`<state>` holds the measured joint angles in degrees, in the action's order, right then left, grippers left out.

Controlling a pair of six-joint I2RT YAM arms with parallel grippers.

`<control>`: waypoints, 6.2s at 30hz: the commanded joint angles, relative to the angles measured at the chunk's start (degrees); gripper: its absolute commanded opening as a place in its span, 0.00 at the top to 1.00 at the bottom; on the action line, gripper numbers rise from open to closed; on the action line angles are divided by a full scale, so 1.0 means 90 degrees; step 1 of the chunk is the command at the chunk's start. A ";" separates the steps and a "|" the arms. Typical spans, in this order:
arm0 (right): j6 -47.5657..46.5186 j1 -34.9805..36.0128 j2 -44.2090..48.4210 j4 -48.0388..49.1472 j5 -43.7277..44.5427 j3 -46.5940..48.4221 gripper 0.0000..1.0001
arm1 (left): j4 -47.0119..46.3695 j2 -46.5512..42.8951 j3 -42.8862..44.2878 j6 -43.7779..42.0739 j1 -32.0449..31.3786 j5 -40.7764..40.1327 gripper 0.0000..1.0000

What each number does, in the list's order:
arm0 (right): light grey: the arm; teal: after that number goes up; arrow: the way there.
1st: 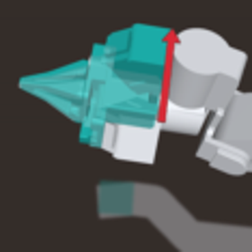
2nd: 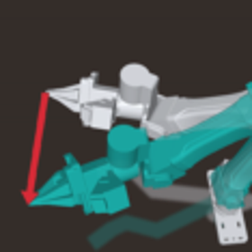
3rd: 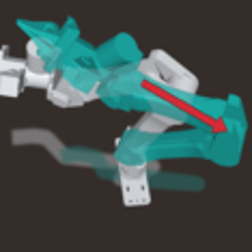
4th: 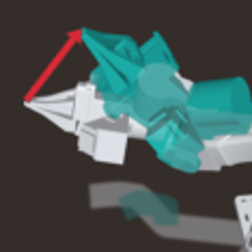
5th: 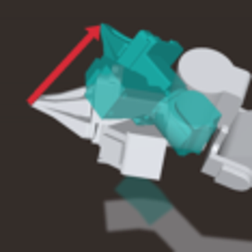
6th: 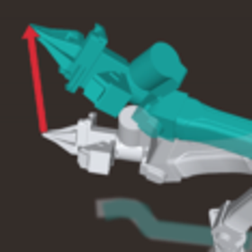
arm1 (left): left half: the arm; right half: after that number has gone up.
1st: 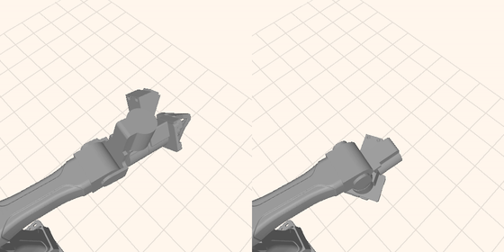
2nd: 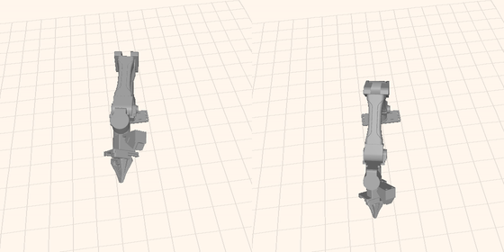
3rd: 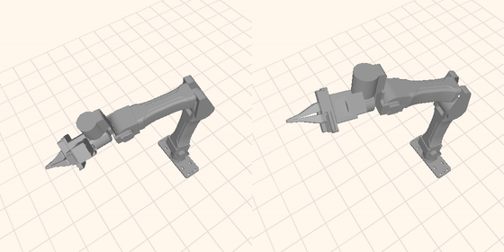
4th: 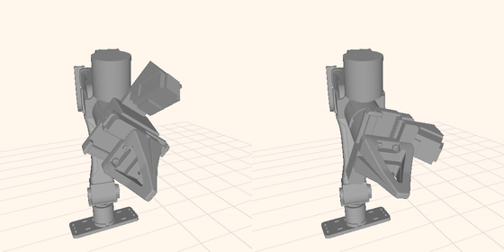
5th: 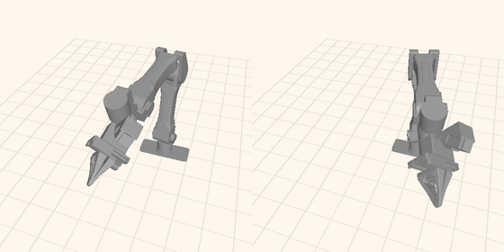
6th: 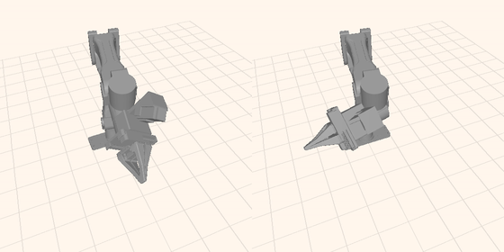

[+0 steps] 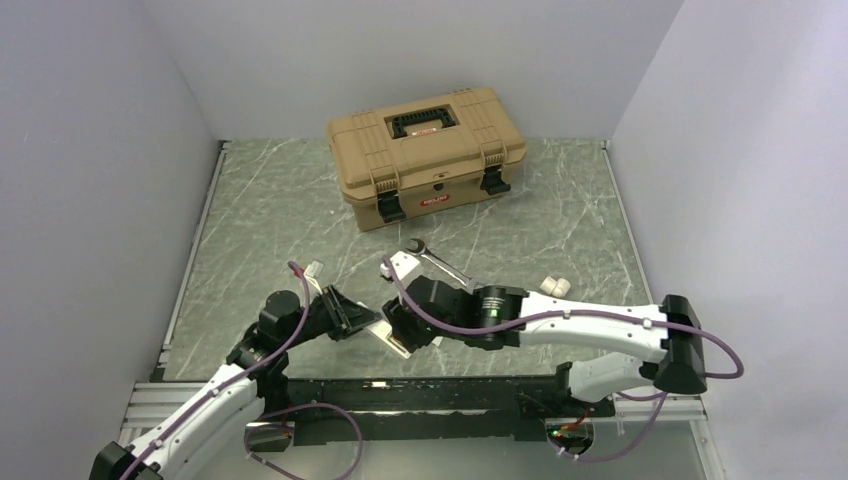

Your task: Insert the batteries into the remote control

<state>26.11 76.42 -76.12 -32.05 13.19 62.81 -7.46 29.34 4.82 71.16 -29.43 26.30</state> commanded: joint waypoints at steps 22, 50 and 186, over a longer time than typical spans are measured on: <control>0.0539 -0.0248 0.1256 0.1558 -0.1190 -0.1480 0.31 | -0.0925 0.0004 -0.0064 -0.0704 0.0011 0.1564 1.00; 0.0770 -0.0755 0.1110 0.2556 -0.2508 -0.2251 0.34 | -0.1142 0.0105 -0.0090 -0.0676 0.0009 0.1815 1.00; -0.4922 -0.1153 0.3305 0.3750 -0.4421 -0.3268 0.43 | -0.2153 0.0723 0.0064 0.0166 0.0011 0.2189 1.00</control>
<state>-9.47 66.00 -47.99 0.10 -24.14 31.77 -20.93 34.63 2.81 70.24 -29.43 44.05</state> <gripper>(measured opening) 0.572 0.285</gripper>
